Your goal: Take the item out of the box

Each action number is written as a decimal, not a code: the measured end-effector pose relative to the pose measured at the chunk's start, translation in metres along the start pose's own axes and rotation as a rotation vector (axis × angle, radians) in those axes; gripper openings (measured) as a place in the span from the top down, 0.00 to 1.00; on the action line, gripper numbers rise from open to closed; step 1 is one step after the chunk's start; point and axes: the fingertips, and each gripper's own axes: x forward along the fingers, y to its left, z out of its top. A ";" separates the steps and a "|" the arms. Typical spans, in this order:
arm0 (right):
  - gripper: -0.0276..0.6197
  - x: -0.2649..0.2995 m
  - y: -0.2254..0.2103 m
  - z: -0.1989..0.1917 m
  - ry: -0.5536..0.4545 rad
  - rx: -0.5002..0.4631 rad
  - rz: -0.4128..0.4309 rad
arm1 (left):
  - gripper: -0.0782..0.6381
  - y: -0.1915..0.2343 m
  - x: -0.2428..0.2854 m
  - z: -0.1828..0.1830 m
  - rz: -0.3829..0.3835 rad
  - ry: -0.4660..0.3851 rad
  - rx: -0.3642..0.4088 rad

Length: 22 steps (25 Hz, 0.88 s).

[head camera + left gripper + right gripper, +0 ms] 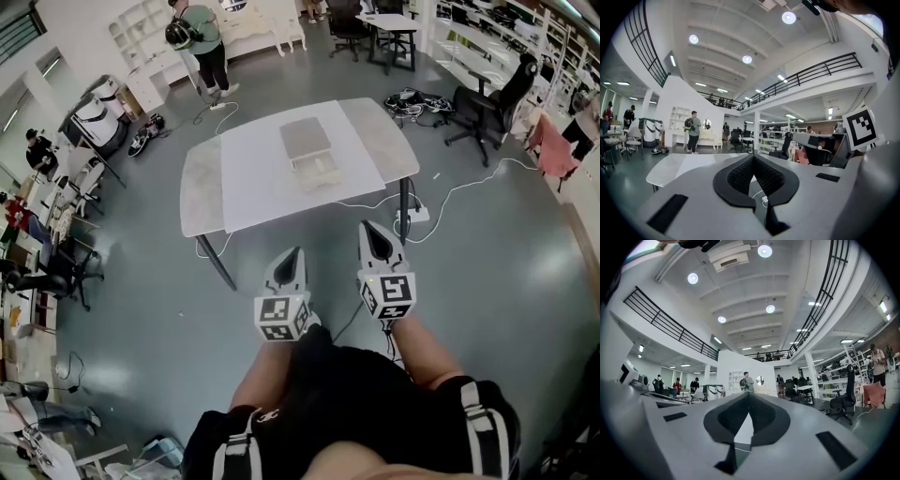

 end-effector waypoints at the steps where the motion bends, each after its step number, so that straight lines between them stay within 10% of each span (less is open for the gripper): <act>1: 0.94 0.004 -0.001 0.001 -0.003 -0.001 0.000 | 0.88 0.002 0.003 0.003 0.000 -0.005 0.002; 22: 0.94 0.150 -0.043 -0.028 0.012 -0.017 0.001 | 0.88 0.075 0.146 0.010 -0.034 -0.031 -0.020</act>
